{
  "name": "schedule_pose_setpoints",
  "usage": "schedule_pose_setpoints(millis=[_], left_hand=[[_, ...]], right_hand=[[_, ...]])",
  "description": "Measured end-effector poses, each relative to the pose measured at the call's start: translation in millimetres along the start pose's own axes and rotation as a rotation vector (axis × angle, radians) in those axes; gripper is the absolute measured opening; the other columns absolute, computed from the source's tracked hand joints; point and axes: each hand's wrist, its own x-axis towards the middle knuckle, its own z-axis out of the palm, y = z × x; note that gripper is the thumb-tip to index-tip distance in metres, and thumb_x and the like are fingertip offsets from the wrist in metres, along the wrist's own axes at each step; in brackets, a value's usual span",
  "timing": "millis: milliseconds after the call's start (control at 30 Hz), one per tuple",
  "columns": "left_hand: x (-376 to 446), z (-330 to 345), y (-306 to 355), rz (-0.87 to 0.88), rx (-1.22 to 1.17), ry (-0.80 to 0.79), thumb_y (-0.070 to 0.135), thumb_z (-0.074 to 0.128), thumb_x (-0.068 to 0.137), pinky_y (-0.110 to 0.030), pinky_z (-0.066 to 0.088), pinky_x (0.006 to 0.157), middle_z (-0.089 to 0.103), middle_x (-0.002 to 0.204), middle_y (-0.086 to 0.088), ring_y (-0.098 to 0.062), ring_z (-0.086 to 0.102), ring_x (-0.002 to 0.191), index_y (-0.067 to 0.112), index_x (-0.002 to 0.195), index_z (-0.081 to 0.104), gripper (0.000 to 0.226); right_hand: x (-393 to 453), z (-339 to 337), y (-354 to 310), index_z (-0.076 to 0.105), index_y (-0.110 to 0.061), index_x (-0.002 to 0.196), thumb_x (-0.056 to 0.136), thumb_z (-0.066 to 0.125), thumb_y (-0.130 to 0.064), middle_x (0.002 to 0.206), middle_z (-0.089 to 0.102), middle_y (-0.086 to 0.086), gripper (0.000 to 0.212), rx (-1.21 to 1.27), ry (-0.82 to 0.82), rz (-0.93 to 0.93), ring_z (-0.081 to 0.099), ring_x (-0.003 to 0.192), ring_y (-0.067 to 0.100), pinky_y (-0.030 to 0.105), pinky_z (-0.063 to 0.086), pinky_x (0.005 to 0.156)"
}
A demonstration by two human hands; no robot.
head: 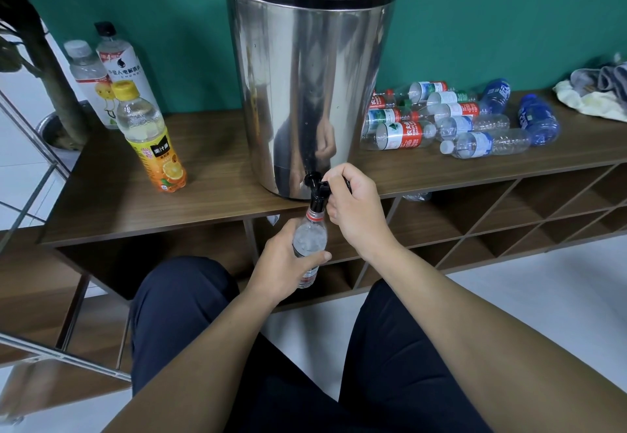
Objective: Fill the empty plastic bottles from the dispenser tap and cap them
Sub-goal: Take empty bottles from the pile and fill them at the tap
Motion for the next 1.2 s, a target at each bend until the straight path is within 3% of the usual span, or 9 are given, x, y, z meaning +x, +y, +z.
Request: schedule_pose_setpoints(millis=[100,333,567,767,1067,1200], left_hand=[[0.1,0.8,-0.5,-0.008,0.001,-0.007,0.034,0.095,0.09,-0.011,0.045,0.088,0.069,0.122,0.03,0.029,0.058,0.107,0.047,0.137,0.054,0.063],[0.4,1.5,0.4,-0.005,0.007,-0.01,0.035,0.095,0.09,-0.009,0.044,0.083,0.067,0.117,0.031,0.032,0.057,0.104,0.047,0.135,0.054,0.062],[-0.2,1.3,0.8,0.004,-0.014,-0.008,0.035,0.095,0.089,-0.012,0.047,0.09,0.07,0.125,0.026,0.022,0.061,0.111,0.042,0.14,0.058,0.064],[-0.2,0.2,-0.1,0.017,-0.013,-0.005,0.037,0.096,0.088,-0.024,0.052,0.099,0.073,0.129,0.021,0.007,0.066,0.119,0.039,0.143,0.061,0.065],[-0.2,-0.1,0.7,0.024,-0.034,-0.01,0.033,0.096,0.088,-0.023,0.053,0.101,0.075,0.129,0.021,0.008,0.067,0.12,0.037,0.144,0.062,0.066],[-1.0,-0.2,1.7,0.014,-0.025,-0.007,0.033,0.096,0.089,-0.017,0.05,0.094,0.074,0.126,0.023,0.014,0.066,0.114,0.039,0.141,0.062,0.063]], right_hand=[[0.0,0.0,-0.1,0.064,-0.031,0.085,0.114,0.054,-0.023,0.064,0.051,-0.014,0.031,0.001,-0.001,-0.003,0.045,0.059,0.009,0.027,0.038,0.057],[0.1,0.2,1.5,0.064,-0.03,0.087,0.114,0.054,-0.023,0.064,0.05,-0.015,0.03,0.006,-0.002,-0.001,0.045,0.058,0.007,0.027,0.038,0.057],[0.2,0.0,1.5,0.064,-0.031,0.087,0.114,0.054,-0.024,0.064,0.051,-0.015,0.03,0.0,-0.004,-0.006,0.045,0.058,0.006,0.026,0.038,0.057],[0.8,0.4,1.9,0.064,-0.034,0.085,0.113,0.055,-0.025,0.066,0.052,-0.015,0.031,-0.01,0.001,-0.009,0.047,0.06,0.007,0.025,0.039,0.058],[0.8,0.8,-0.4,0.064,-0.042,0.08,0.113,0.055,-0.026,0.066,0.055,-0.02,0.038,-0.053,0.022,-0.033,0.049,0.064,0.003,0.023,0.038,0.061],[0.3,0.8,-0.2,0.065,-0.041,0.08,0.113,0.054,-0.025,0.066,0.055,-0.019,0.037,-0.062,0.027,-0.043,0.049,0.064,0.004,0.024,0.038,0.062]])
